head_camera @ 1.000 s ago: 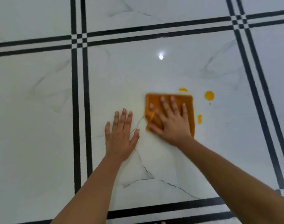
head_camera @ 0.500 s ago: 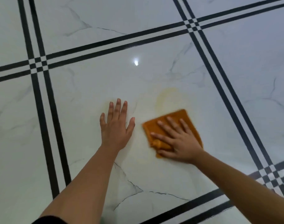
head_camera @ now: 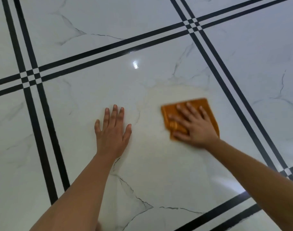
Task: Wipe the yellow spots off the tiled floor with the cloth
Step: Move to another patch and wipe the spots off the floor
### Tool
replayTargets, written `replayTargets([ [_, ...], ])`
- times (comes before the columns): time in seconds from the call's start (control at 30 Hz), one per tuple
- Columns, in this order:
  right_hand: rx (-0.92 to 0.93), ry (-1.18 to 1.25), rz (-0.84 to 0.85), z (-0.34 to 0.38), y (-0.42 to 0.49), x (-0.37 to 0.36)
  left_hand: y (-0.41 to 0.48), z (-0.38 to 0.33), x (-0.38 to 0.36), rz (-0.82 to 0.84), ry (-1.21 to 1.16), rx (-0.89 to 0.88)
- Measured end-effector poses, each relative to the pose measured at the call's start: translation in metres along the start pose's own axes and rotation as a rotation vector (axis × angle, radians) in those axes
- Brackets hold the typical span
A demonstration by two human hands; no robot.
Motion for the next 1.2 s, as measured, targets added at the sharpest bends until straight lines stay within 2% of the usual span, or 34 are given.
replayTargets([
  [0.07, -0.260, 0.073, -0.003, 0.000, 0.056, 0.012, 0.005, 0.005, 0.001, -0.008, -0.011, 0.004],
  [0.1, -0.286, 0.079, 0.028, 0.015, 0.080, 0.012, 0.007, 0.007, 0.002, -0.015, -0.020, 0.010],
  [0.13, -0.233, 0.072, 0.043, 0.036, 0.093, 0.012, 0.006, 0.011, 0.004, -0.022, -0.026, 0.015],
  [0.2, 0.066, 0.030, 0.036, 0.079, 0.080, 0.002, 0.003, 0.020, 0.007, -0.027, -0.030, 0.035],
  [0.27, 0.351, -0.048, 0.070, 0.090, 0.028, -0.012, -0.004, 0.032, 0.009, -0.017, -0.026, 0.061],
  [0.3, 0.398, -0.081, 0.086, 0.079, 0.015, -0.011, -0.007, 0.039, 0.009, -0.016, -0.023, 0.077],
  [0.33, 0.373, -0.078, 0.060, 0.067, 0.020, -0.009, -0.011, 0.047, 0.009, -0.020, -0.018, 0.089],
  [0.37, 0.269, -0.056, 0.038, 0.057, 0.039, -0.004, -0.014, 0.054, 0.009, -0.019, -0.019, 0.094],
  [0.43, -0.031, 0.014, 0.027, 0.065, 0.097, 0.008, -0.020, 0.066, 0.009, -0.010, -0.051, 0.105],
  [0.47, -0.110, 0.027, 0.055, 0.086, 0.118, 0.009, -0.024, 0.071, 0.009, -0.013, -0.068, 0.109],
  [0.5, -0.088, 0.021, 0.085, 0.114, 0.132, 0.005, -0.029, 0.077, 0.010, -0.021, -0.071, 0.112],
  [0.57, 0.152, -0.006, 0.093, 0.168, 0.119, -0.005, -0.040, 0.089, 0.012, -0.037, -0.058, 0.136],
  [0.63, 0.450, -0.059, 0.093, 0.183, 0.069, -0.017, -0.054, 0.104, 0.014, -0.043, -0.052, 0.194],
  [0.7, 0.545, -0.077, 0.088, 0.168, 0.052, -0.016, -0.066, 0.120, 0.015, -0.050, -0.045, 0.246],
  [0.77, 0.410, -0.047, 0.084, 0.169, 0.096, -0.010, -0.079, 0.134, 0.015, -0.061, -0.043, 0.292],
  [0.83, 0.208, -0.003, 0.128, 0.208, 0.148, -0.005, -0.093, 0.149, 0.012, -0.071, -0.057, 0.369],
  [0.87, 0.186, -0.018, 0.157, 0.234, 0.158, -0.007, -0.098, 0.153, 0.010, -0.069, -0.067, 0.402],
  [0.9, 0.240, -0.022, 0.172, 0.261, 0.158, -0.009, -0.105, 0.158, 0.008, -0.070, -0.079, 0.438],
  [0.97, 0.514, -0.066, 0.204, 0.292, 0.126, -0.018, -0.119, 0.167, 0.007, -0.075, -0.108, 0.500],
  [1.03, 0.788, -0.132, 0.200, 0.280, 0.083, -0.027, -0.133, 0.180, 0.005, -0.073, -0.113, 0.540],
  [1.07, 0.828, -0.130, 0.197, 0.266, 0.078, -0.024, -0.137, 0.185, 0.005, -0.070, -0.098, 0.542],
  [1.13, 0.766, -0.127, 0.185, 0.262, 0.107, -0.021, -0.144, 0.198, 0.002, -0.077, -0.090, 0.575],
  [1.2, 0.526, -0.067, 0.203, 0.293, 0.151, -0.017, -0.145, 0.208, 0.000, -0.077, -0.088, 0.616],
])
Point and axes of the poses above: each hand's wrist, its own y-axis towards the middle knuckle, its own x-axis out of the back of the hand, z = x × y, the point moved 4 cm from there along y, towards the middle knuckle, and after that the axes turned 2 degrees about z, right-handed, at the moved point
